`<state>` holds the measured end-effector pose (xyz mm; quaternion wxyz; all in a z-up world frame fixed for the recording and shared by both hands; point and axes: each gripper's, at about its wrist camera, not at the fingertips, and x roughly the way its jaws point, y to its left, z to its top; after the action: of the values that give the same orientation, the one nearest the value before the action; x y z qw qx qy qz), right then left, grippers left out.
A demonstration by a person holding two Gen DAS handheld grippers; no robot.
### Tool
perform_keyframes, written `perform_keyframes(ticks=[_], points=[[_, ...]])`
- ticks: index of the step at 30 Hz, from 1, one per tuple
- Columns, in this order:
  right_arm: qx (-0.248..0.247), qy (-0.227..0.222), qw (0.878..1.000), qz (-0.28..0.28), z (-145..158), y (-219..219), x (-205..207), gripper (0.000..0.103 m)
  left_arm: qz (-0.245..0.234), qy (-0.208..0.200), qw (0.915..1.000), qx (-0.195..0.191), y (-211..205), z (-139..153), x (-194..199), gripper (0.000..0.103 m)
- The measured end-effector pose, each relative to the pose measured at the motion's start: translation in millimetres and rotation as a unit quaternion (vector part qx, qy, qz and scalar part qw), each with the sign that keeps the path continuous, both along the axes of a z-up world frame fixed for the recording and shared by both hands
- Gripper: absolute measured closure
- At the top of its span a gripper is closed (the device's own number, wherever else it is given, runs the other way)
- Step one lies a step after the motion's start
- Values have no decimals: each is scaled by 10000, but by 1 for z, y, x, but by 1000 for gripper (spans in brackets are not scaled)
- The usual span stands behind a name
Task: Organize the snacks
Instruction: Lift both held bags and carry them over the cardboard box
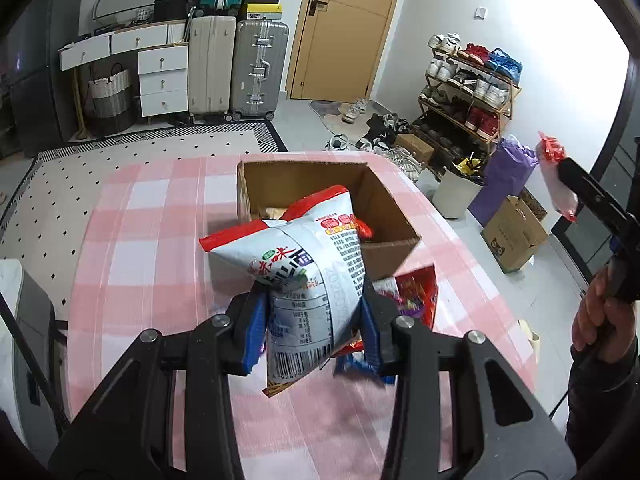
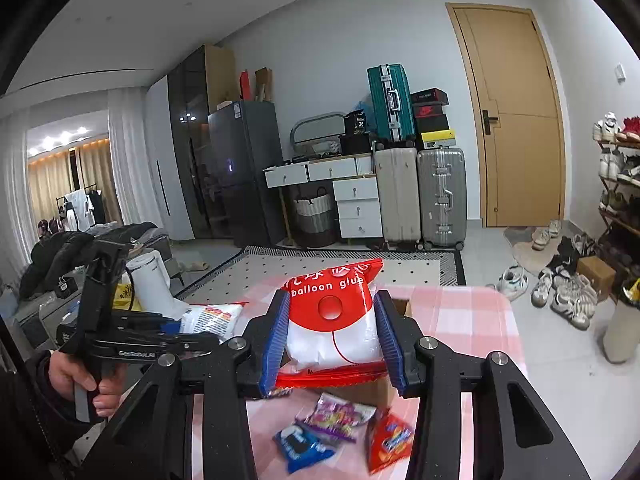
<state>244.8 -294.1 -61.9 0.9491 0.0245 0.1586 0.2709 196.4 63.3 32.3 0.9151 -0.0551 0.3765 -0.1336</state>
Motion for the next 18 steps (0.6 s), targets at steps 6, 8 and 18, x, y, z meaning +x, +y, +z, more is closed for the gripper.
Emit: perform_keyframes(ticks=[6, 8, 18], points=[[-1, -6, 10000, 50, 22, 6, 36, 60, -142, 125, 9998, 7, -14, 11, 44, 66], [31, 53, 10000, -1, 25, 7, 48, 60, -121, 192, 9997, -70, -18, 13, 62, 66], [171, 393, 9989, 193, 29, 33, 122, 60, 74, 299, 9992, -252, -28, 13, 138, 66]])
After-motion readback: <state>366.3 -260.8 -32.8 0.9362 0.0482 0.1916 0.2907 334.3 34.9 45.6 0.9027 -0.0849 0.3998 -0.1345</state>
